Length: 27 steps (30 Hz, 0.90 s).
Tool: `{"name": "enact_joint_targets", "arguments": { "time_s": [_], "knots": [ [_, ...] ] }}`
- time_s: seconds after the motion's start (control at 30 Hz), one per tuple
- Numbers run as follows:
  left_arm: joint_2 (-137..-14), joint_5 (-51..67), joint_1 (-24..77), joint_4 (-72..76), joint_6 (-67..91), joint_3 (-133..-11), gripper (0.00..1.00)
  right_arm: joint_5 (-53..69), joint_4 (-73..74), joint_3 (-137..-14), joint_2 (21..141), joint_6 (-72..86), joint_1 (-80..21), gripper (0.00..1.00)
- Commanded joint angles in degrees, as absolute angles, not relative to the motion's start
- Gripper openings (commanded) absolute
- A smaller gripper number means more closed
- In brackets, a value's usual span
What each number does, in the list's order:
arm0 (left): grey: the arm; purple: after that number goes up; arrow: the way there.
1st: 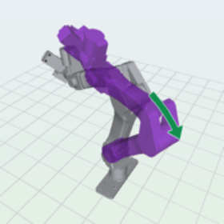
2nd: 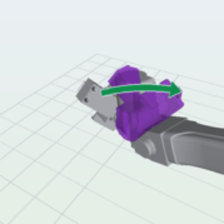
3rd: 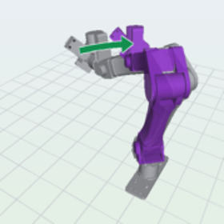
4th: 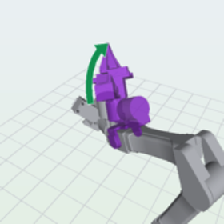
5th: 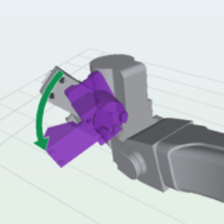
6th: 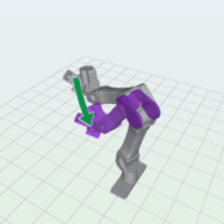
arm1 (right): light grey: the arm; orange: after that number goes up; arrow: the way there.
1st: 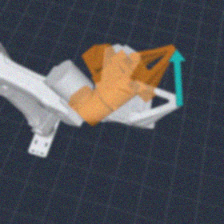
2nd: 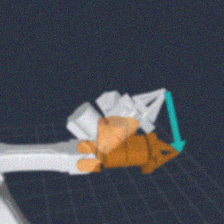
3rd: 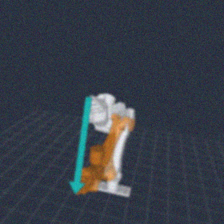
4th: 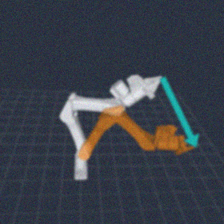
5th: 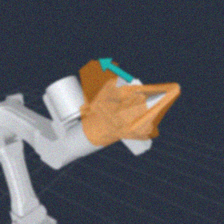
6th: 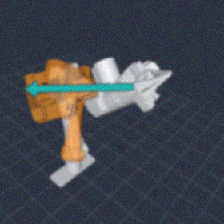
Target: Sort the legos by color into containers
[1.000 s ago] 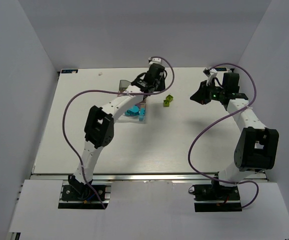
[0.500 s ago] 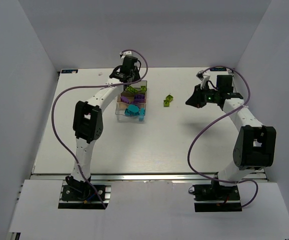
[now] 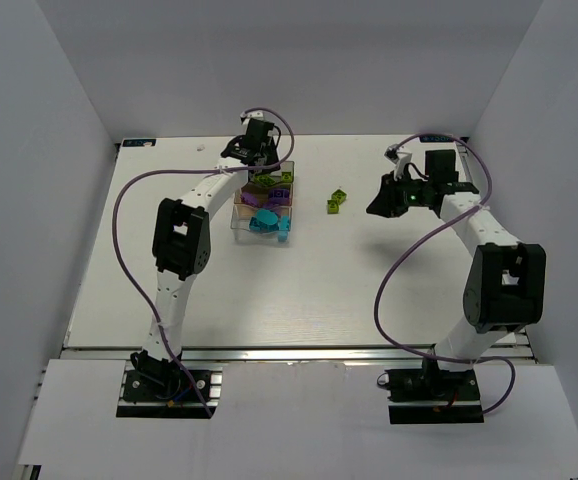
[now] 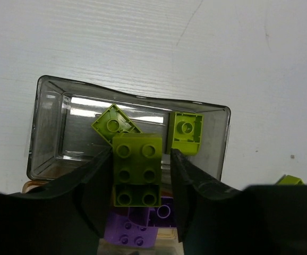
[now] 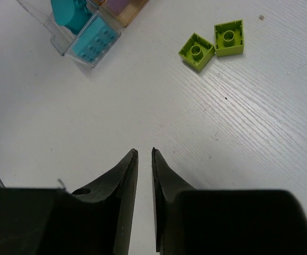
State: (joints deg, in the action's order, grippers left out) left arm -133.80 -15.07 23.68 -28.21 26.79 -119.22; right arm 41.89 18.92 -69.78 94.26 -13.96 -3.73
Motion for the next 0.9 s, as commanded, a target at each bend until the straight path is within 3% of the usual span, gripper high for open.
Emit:
{"name": "enact_joint_targets", "arguments": {
  "time_s": [0.0, 0.13, 0.4, 0.43, 0.57, 0.6, 0.63, 0.67, 0.73, 0.8, 0.87],
  "knots": [
    [-132.45, -15.03, 23.20, -28.04, 25.75, -121.37, 0.58, 41.57, 21.00, -73.47, 95.27, -16.26, -5.01, 0.23],
    [-132.10, -15.12, 22.68, -28.39, 25.31, -121.73, 0.68, 40.43, 22.41, -75.49, 97.29, -17.14, -7.03, 0.25],
    [-127.36, -13.89, 21.71, -27.51, 25.75, -117.78, 0.69, 35.61, 24.34, -81.11, 101.50, -16.44, -10.10, 0.34],
    [-126.31, -13.54, 21.62, -27.34, 25.93, -116.21, 0.66, 33.94, 24.61, -82.17, 102.12, -15.83, -10.54, 0.36],
    [-117.27, -11.52, 21.36, -24.62, 27.50, -105.70, 0.23, 26.64, 26.36, -89.28, 107.04, -10.65, -13.00, 0.45],
    [-112.03, -11.17, 21.10, -23.04, 27.86, -102.60, 0.16, 24.11, 27.59, -92.60, 109.49, -7.76, -14.14, 0.49],
    [-109.10, -10.81, 21.01, -21.98, 28.21, -99.26, 0.15, 22.52, 27.77, -93.85, 110.47, -5.73, -14.76, 0.53],
    [-106.11, -10.72, 20.83, -20.84, 28.91, -92.01, 0.16, 20.85, 27.95, -94.82, 111.44, -4.15, -15.46, 0.55],
    [-96.74, -10.90, 20.57, -18.20, 29.97, -84.68, 0.37, 15.31, 26.73, -95.28, 112.85, -0.81, -18.01, 0.68],
    [-90.47, -11.42, 20.39, -16.27, 31.28, -74.51, 0.53, 10.32, 26.11, -94.75, 113.81, -0.44, -20.55, 0.74],
    [-81.85, -11.95, 20.30, -15.82, 32.77, -68.58, 0.58, 7.05, 26.02, -95.45, 115.04, 2.45, -21.79, 0.75]
  ]
}}
